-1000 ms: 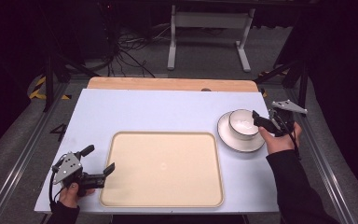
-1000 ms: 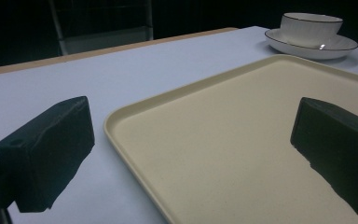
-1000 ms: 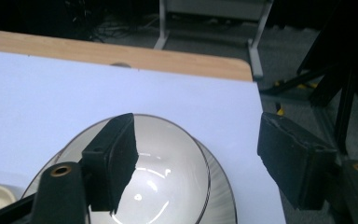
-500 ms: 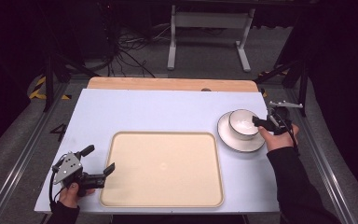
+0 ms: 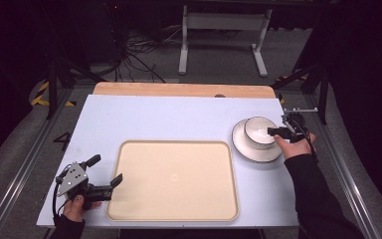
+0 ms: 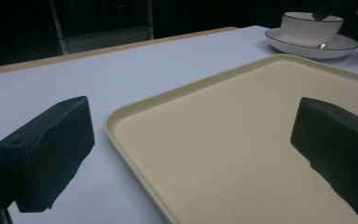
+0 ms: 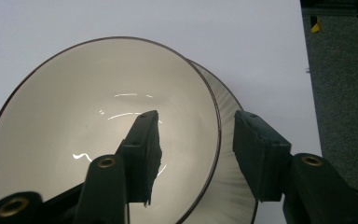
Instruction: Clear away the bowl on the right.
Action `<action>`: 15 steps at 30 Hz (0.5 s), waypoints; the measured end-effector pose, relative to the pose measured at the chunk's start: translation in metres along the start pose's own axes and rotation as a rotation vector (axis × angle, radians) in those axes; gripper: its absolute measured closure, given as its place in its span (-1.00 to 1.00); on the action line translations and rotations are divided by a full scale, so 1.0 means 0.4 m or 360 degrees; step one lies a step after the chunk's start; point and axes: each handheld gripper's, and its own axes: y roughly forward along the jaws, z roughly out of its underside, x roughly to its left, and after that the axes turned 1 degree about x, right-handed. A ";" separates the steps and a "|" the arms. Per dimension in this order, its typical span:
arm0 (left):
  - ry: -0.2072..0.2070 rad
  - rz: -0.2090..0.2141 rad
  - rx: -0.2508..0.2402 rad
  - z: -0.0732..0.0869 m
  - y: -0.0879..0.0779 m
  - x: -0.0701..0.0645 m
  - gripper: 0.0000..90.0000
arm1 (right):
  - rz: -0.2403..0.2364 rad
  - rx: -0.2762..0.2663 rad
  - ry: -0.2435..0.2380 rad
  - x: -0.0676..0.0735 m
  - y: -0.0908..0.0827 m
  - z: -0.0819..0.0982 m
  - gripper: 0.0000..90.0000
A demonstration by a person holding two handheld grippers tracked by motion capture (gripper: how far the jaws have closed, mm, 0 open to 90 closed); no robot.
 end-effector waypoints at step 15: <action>-0.0001 -0.0002 -0.0001 0.000 0.000 0.000 -1.00 | -0.0026 0.0205 0.0044 -0.015 0.038 -0.022 0.58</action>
